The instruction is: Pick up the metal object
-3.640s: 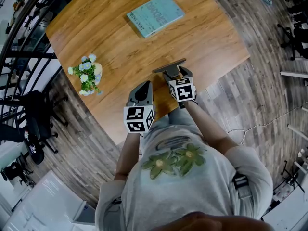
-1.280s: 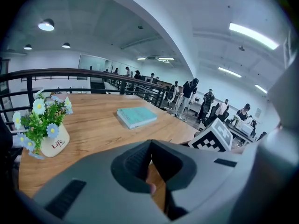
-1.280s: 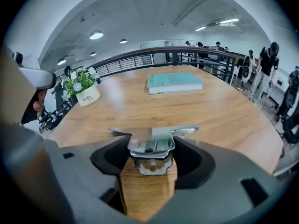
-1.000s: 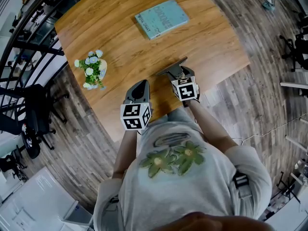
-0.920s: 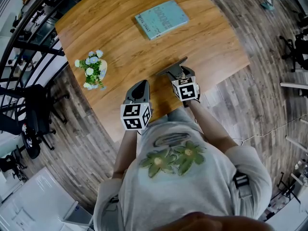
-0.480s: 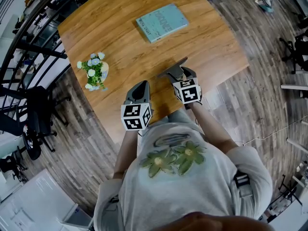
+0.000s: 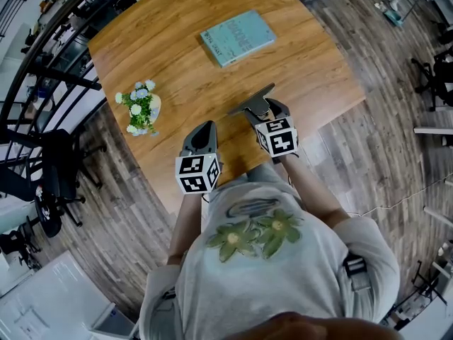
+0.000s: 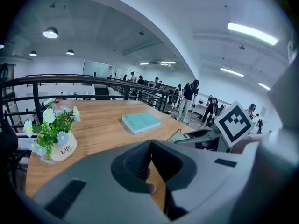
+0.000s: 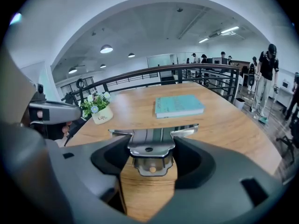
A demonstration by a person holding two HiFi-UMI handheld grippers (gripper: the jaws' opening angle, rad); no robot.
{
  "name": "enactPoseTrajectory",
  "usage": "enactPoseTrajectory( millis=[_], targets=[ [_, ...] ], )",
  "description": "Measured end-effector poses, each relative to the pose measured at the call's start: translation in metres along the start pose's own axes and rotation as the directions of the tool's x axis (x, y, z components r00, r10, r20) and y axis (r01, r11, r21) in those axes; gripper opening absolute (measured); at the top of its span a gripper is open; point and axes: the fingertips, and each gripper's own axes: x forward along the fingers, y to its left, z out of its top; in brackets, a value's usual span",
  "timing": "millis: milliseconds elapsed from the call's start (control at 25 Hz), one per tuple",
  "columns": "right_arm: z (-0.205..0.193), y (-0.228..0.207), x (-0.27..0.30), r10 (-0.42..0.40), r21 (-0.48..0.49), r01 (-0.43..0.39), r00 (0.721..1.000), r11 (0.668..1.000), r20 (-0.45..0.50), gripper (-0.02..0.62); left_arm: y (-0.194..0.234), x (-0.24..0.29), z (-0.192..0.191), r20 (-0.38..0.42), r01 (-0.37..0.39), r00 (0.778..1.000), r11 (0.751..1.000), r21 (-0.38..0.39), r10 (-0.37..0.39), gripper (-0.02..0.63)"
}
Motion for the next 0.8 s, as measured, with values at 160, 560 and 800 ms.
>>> enactPoseTrajectory(
  millis=[160,560,800],
  targets=[
    [0.009,0.001,-0.011,0.001,-0.008,-0.001,1.0,1.0,0.028,0.291,-0.001,-0.003,0.002,0.007,-0.004,1.0,1.0,0.0,0.004,0.014],
    [0.031,0.004,-0.031,0.006,-0.033,-0.002,0.995,0.999,0.096,0.291,-0.001,-0.006,0.005,0.02,-0.013,1.0,1.0,0.004,0.013,0.014],
    [0.045,0.01,-0.044,0.017,-0.049,-0.01,0.991,0.999,0.136,0.291,-0.001,-0.009,0.007,0.028,-0.016,0.999,1.0,0.006,0.016,0.014]
  ],
)
